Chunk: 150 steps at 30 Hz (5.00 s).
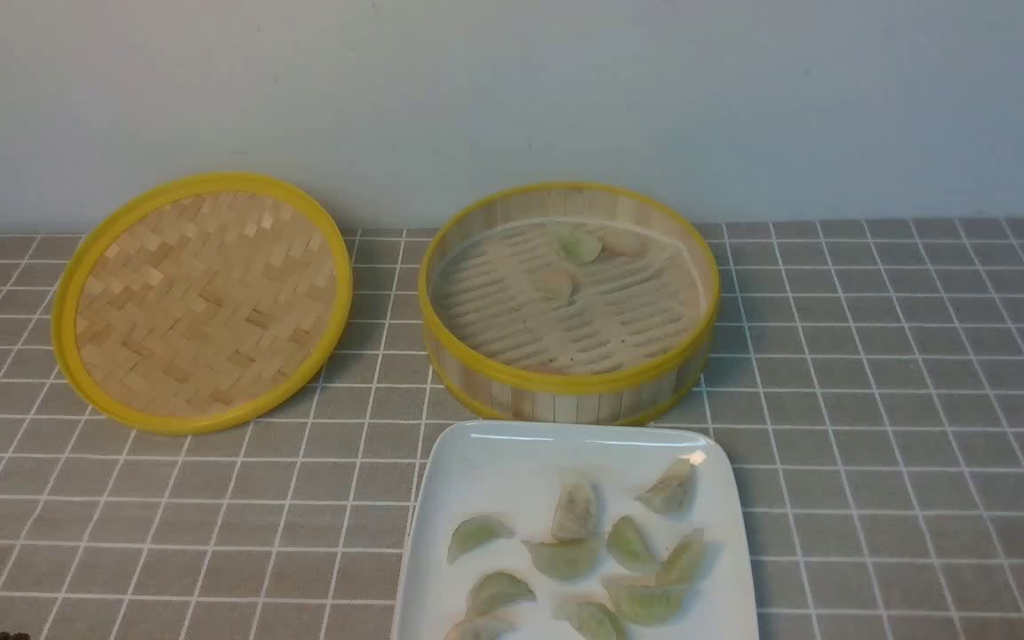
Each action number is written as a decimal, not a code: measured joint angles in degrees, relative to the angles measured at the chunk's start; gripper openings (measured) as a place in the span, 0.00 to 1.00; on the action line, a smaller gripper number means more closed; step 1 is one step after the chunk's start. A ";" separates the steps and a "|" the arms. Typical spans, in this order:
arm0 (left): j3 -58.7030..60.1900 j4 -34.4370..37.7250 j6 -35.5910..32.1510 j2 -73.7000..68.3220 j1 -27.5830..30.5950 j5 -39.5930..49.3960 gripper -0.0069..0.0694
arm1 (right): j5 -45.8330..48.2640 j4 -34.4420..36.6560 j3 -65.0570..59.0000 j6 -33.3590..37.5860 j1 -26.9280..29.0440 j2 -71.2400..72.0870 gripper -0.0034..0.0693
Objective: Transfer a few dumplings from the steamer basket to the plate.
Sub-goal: Use the right arm to grab a dumpling from inside the steamer
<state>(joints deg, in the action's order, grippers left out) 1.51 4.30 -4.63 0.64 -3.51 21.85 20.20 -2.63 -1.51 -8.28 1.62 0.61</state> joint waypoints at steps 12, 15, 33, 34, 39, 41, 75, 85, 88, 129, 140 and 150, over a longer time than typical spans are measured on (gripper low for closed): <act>0.00 0.00 0.00 0.00 0.00 0.00 0.08 | 0.00 0.00 0.00 0.00 0.00 0.00 0.09; 0.00 0.00 0.00 0.00 0.00 0.00 0.08 | 0.00 0.00 0.00 0.00 0.00 0.00 0.09; 0.00 0.00 0.00 0.00 0.00 0.00 0.08 | 0.00 0.14 0.00 -0.26 0.00 0.00 0.09; 0.00 0.00 0.00 0.00 0.00 0.00 0.08 | -0.10 0.82 0.00 -0.55 0.00 0.00 0.09; 0.00 0.00 0.00 0.00 0.00 0.00 0.08 | -8.08 15.01 -0.08 -7.00 0.00 0.00 0.09; 0.00 0.00 0.00 0.00 0.00 0.00 0.08 | -12.68 22.51 -0.08 -9.92 0.00 0.00 0.09; 0.00 0.00 0.00 0.00 0.02 0.05 0.08 | 50.63 20.39 88.48 10.68 -9.62 -84.59 0.04; 0.00 0.00 0.00 0.00 0.02 0.05 0.08 | 51.42 13.78 116.31 4.77 -21.11 -111.21 0.04; 0.00 0.00 0.00 0.00 0.02 0.05 0.08 | 51.53 12.12 123.93 3.50 -23.80 -119.69 0.04; 0.00 0.00 0.00 0.00 0.02 0.05 0.08 | 44.95 1.86 148.10 2.82 -28.33 -152.10 0.62; 0.00 0.00 0.00 0.00 0.02 0.05 0.08 | 50.42 2.93 150.41 2.98 -28.37 -151.74 0.33; 0.00 0.00 0.00 0.00 0.02 0.05 0.08 | 51.50 11.84 146.56 3.28 -29.44 -141.04 0.33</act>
<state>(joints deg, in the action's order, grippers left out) 1.51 4.30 -4.63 0.64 -3.49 21.90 71.70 9.21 145.05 -5.01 -27.82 -140.42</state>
